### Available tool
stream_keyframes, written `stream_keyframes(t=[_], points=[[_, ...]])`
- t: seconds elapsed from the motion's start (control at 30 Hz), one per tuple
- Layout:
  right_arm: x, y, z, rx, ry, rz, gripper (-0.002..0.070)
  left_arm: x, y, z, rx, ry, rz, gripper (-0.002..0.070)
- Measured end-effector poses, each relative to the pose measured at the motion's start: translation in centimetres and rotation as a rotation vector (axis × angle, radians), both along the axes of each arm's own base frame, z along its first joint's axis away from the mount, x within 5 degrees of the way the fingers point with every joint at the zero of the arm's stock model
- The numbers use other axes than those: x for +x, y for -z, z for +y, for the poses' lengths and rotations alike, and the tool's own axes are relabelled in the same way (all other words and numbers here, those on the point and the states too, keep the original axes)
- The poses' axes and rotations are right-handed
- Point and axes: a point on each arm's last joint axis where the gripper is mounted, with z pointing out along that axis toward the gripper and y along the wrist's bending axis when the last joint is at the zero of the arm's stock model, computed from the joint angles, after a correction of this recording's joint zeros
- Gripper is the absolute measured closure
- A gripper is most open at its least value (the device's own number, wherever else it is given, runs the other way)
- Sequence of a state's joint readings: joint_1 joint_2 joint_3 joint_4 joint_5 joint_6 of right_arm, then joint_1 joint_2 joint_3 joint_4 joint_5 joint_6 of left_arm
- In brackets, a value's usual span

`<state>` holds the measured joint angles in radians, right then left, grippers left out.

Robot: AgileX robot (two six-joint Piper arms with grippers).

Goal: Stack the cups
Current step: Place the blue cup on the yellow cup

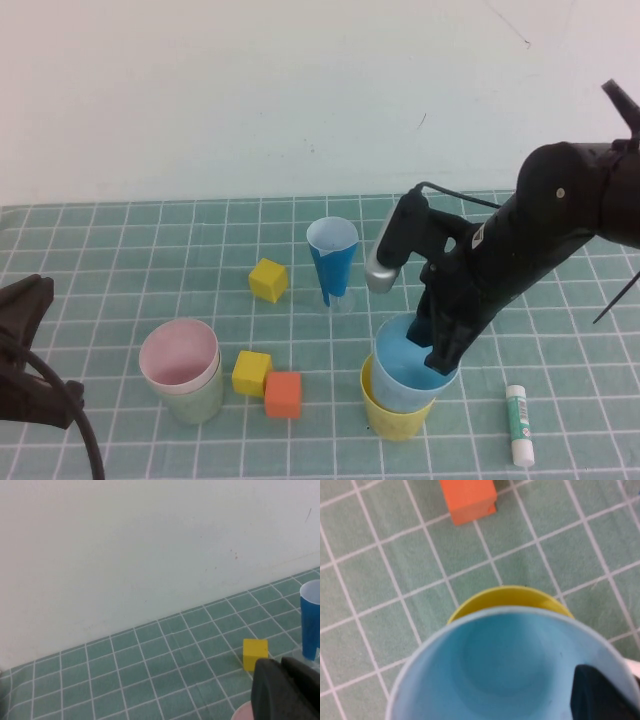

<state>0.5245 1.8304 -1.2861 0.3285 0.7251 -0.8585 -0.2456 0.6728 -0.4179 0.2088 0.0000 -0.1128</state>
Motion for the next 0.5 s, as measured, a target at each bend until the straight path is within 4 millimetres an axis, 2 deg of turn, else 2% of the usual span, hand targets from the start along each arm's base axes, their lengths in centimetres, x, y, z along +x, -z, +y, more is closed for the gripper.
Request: stream_keyframes(t=[0.2,0.27,0.37,0.5], points=[[0.1,0.8,0.0,-0.020,-0.032,0.007,0.0626,0.0,0.0,0.0,-0.071,-0.015,0.017,0.0676],[0.1,0.8,0.0,-0.022,-0.038,0.006,0.0579,0.0,0.1,0.0,-0.121,-0.033,0.049,0.0676],[0.1,0.7,0.1,-0.017,-0.037,0.008,0.0460,0.0,-0.4,0.3,-0.144,-0.079,0.141,0.0676],[0.0,0.6,0.2,0.000,-0.029,0.015,0.0351,0.5,-2.4,0.7,-0.099,-0.162,0.332,0.0676]])
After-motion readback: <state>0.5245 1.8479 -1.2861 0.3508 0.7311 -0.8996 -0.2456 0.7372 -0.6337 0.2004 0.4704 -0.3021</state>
